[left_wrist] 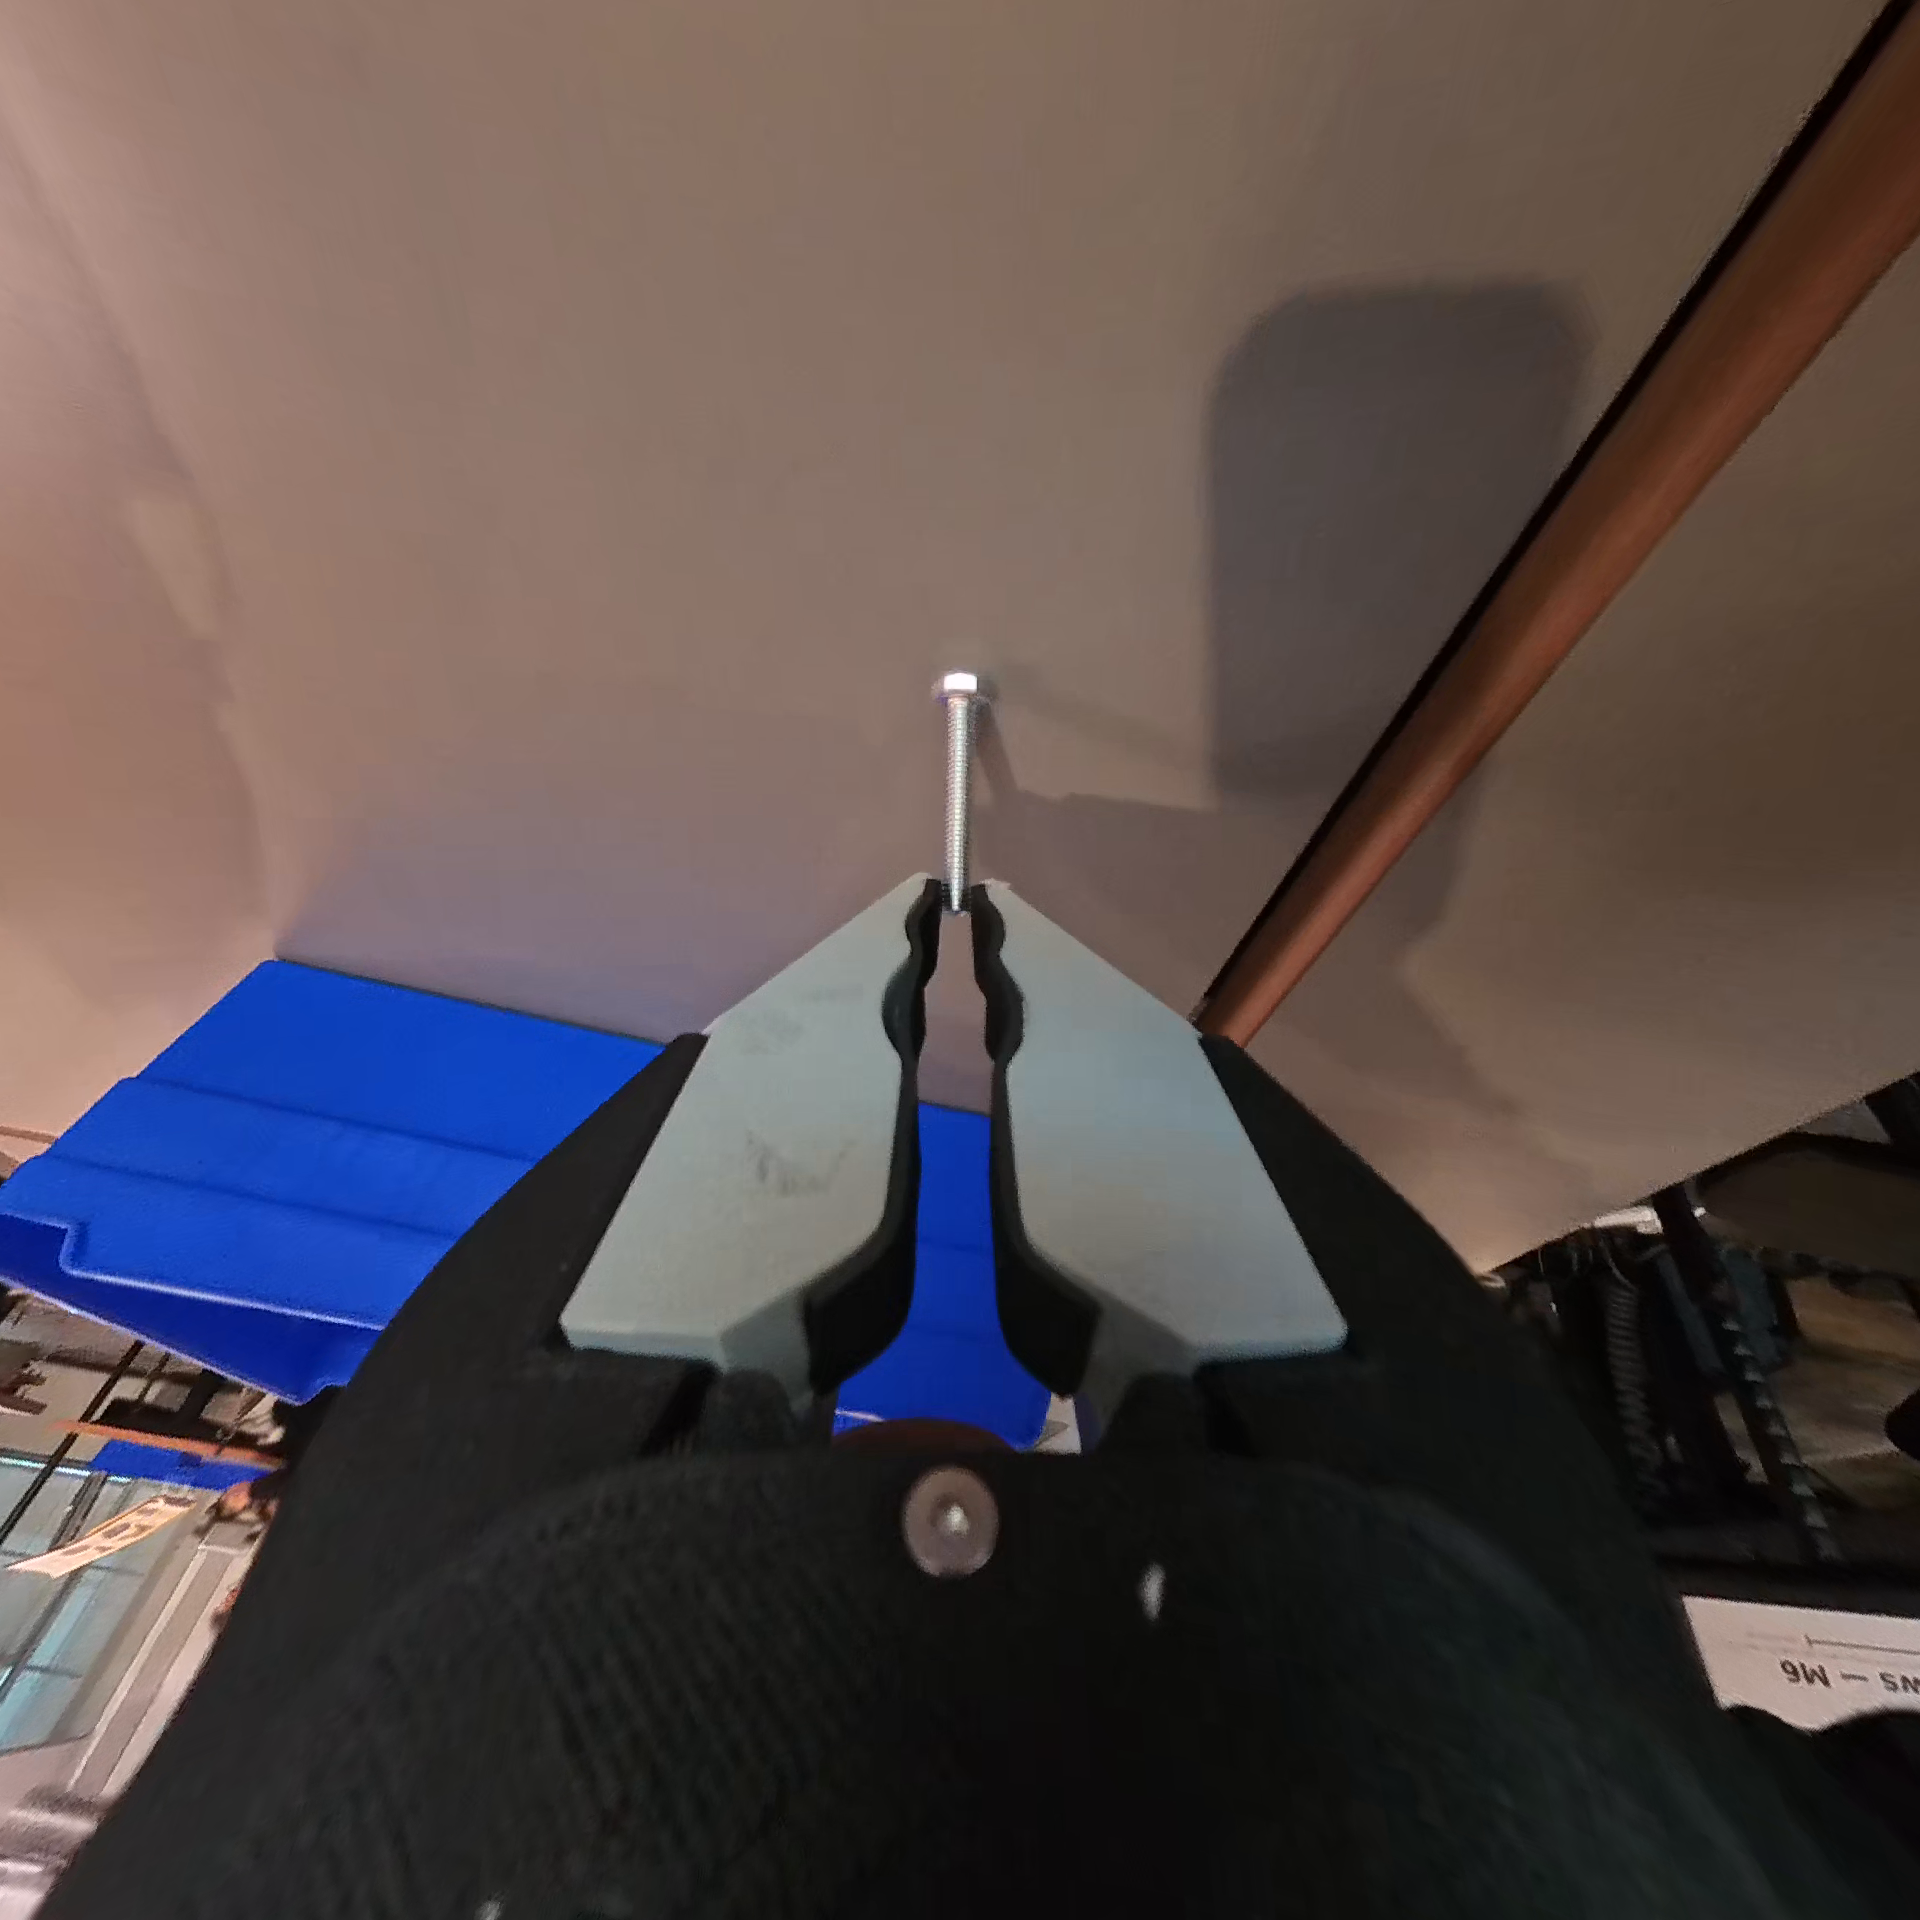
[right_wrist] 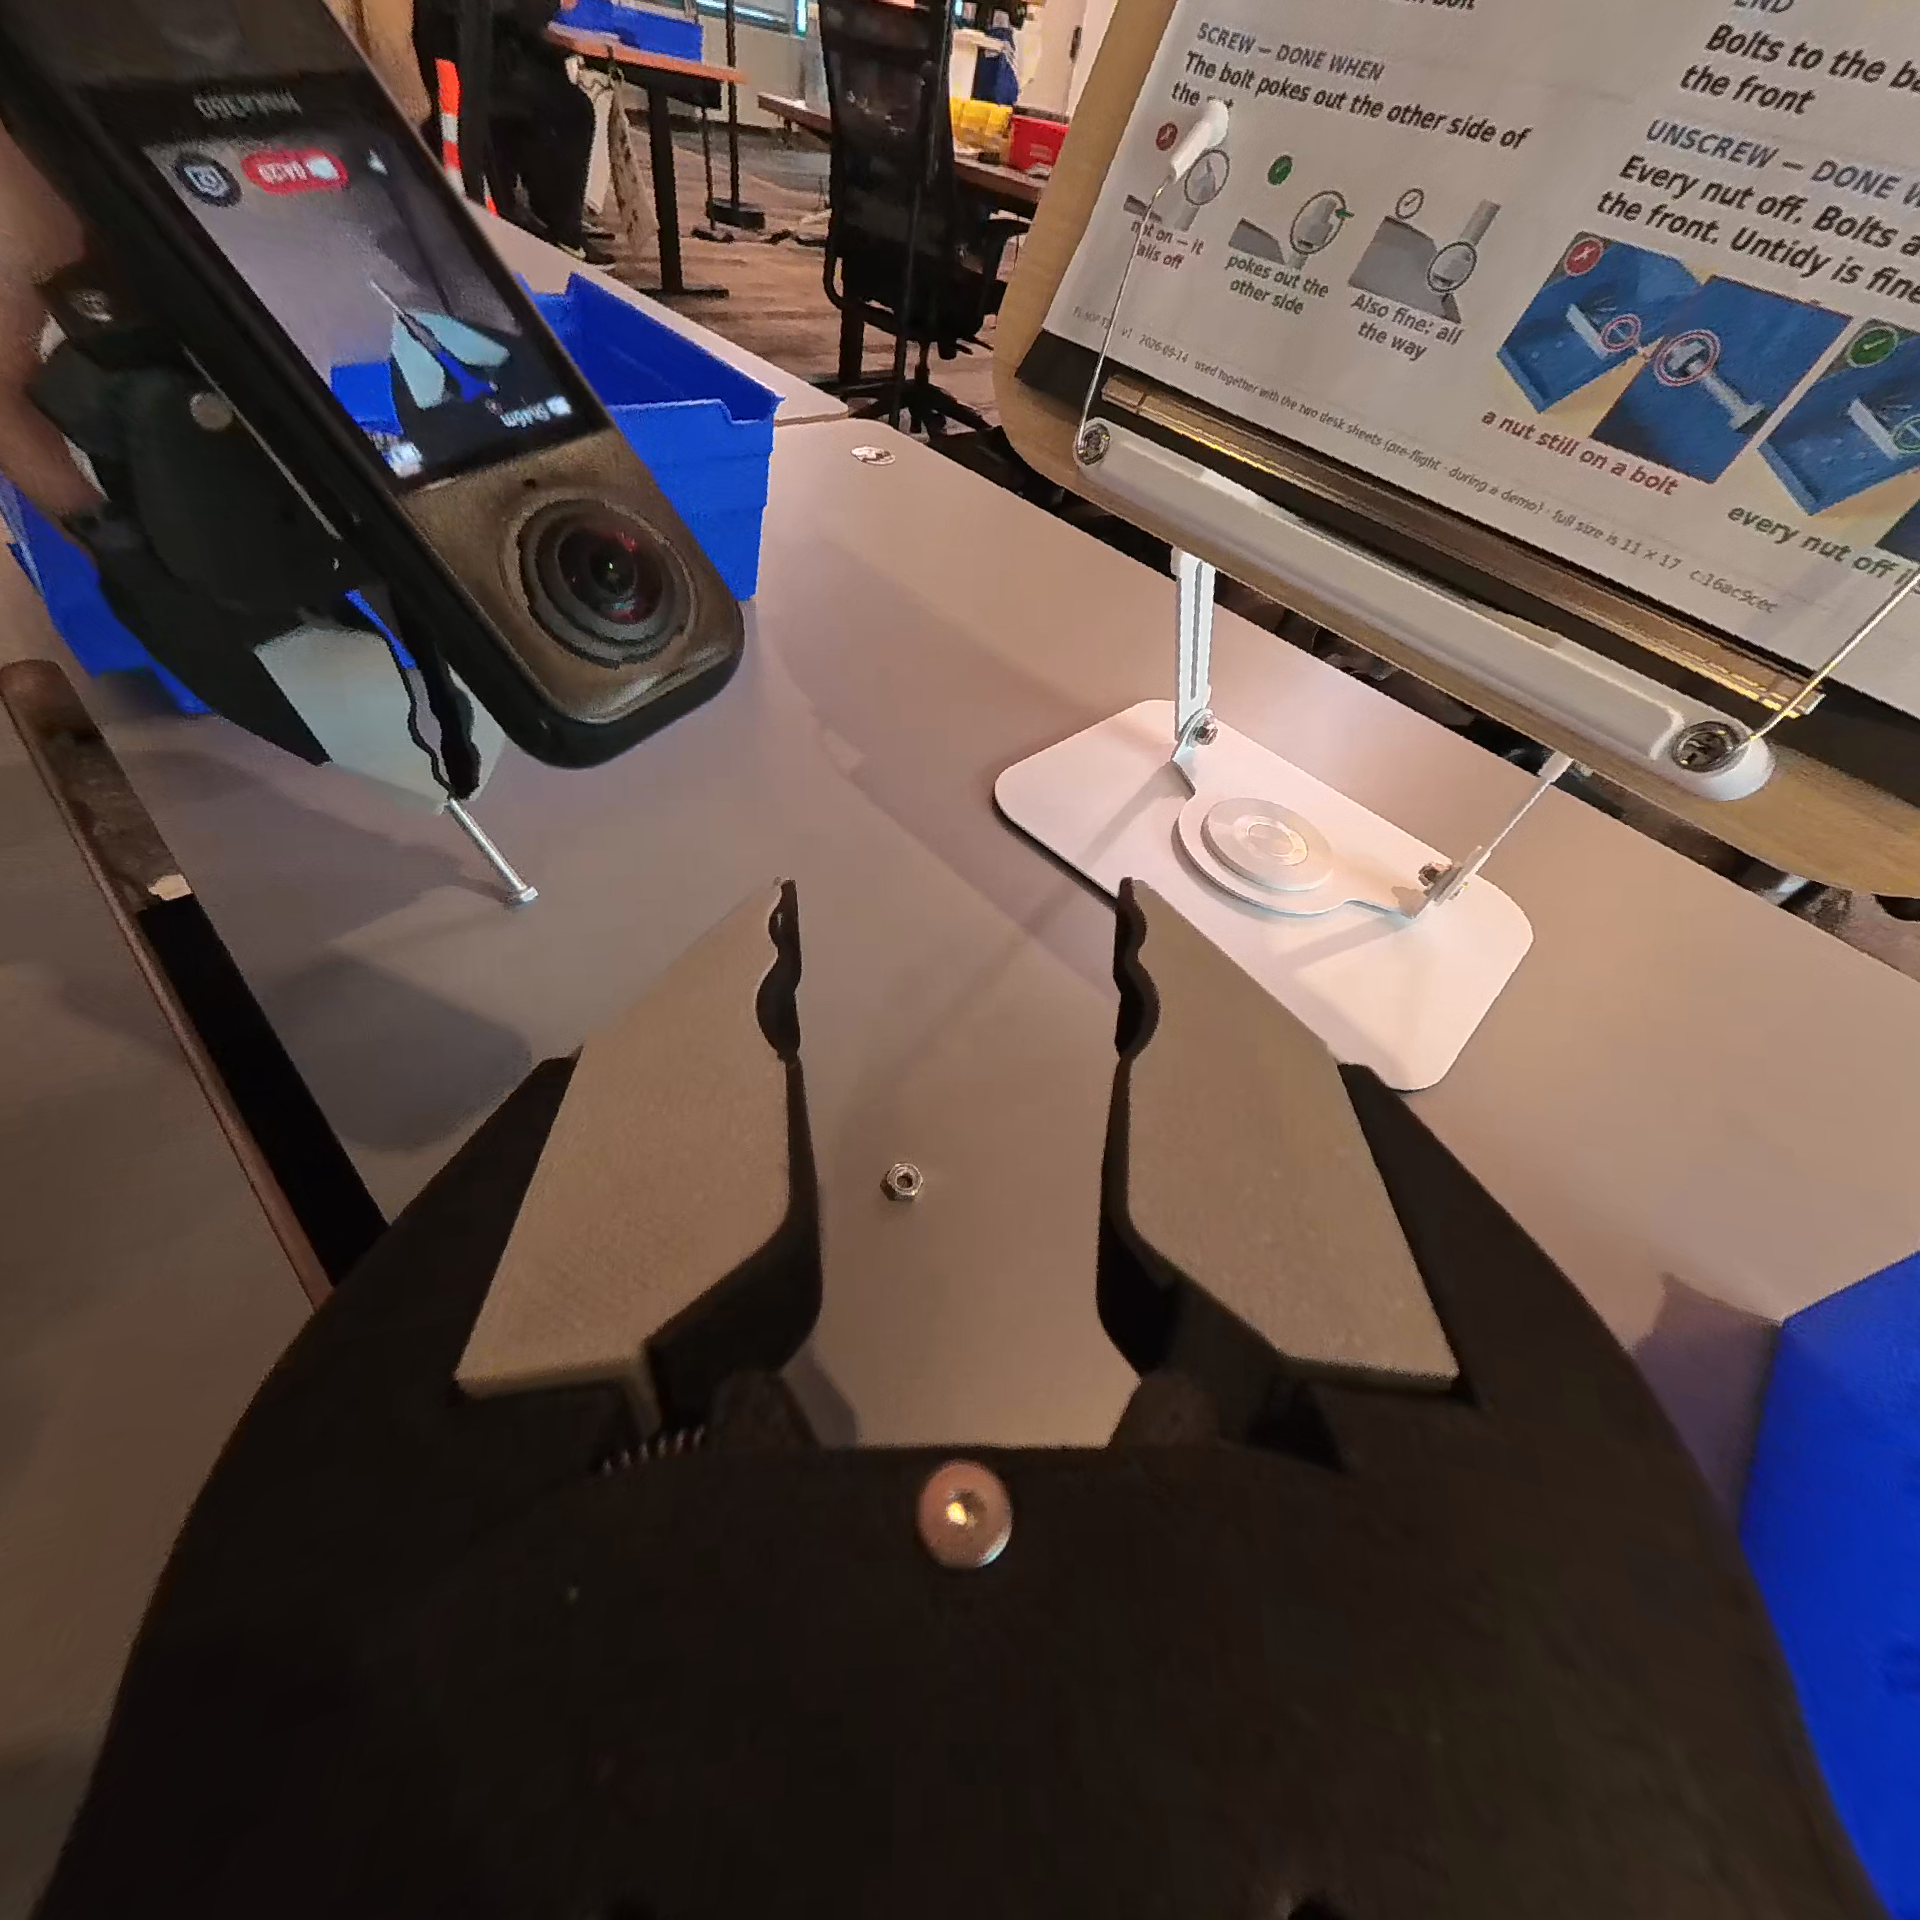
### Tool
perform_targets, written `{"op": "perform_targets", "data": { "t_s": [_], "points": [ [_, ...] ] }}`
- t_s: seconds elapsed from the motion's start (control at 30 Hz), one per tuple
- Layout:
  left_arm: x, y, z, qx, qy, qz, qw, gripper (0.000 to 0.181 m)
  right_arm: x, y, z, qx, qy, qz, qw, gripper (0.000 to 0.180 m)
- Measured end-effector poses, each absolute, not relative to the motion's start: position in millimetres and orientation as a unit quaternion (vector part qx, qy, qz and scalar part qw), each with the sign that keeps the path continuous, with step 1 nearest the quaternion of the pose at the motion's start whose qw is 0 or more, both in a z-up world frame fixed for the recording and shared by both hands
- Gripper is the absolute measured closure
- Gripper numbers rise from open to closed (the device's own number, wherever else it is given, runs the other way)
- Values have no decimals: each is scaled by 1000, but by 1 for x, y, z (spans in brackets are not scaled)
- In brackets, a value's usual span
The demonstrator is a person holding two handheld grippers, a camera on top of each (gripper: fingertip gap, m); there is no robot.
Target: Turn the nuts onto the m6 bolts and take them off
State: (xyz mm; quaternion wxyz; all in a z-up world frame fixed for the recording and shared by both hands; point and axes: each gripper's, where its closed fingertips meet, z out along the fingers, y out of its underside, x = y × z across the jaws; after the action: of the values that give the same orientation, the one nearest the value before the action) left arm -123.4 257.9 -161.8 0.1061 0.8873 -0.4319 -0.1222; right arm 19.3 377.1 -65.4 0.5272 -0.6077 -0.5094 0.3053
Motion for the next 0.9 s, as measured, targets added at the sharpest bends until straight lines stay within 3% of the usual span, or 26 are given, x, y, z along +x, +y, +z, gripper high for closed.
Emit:
{"op": "perform_targets", "data": {
  "t_s": [0.9],
  "points": [
    [-107, 271, -155, 890, -434, -110, 80, 177, 22, 379, -63, -609, -505, 306, 529, 121]
  ]
}}
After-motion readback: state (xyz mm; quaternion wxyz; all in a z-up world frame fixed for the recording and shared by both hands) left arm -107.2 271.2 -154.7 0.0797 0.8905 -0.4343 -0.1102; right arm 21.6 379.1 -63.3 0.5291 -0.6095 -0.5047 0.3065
